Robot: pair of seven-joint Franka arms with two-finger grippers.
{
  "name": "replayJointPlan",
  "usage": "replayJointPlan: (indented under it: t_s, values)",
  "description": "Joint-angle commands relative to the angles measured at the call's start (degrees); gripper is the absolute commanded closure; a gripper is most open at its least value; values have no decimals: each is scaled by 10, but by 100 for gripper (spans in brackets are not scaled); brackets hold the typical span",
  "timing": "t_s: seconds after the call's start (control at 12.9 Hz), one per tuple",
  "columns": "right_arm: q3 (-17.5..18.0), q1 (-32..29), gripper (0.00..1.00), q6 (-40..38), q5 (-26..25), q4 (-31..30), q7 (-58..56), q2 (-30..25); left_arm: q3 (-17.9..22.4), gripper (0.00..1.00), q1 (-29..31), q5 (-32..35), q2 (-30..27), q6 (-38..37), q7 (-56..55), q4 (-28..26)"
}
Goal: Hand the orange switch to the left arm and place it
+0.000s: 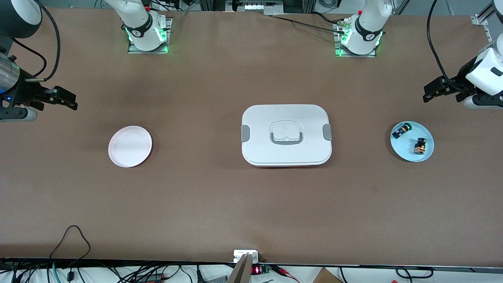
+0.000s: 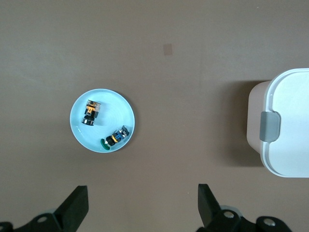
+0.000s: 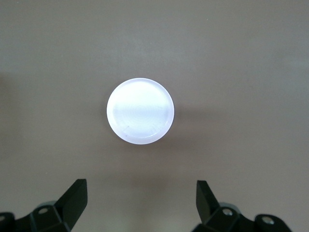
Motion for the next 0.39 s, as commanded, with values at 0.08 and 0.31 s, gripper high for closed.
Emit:
replayJointPlan:
  t_s: [0.08, 0.31]
  values:
    - [5, -5, 0, -14, 9, 12, -3, 0, 1, 0, 3, -12, -5, -3, -7, 2]
    - [5, -5, 0, -14, 9, 13, -1, 0, 1, 0, 3, -13, -5, -3, -7, 4]
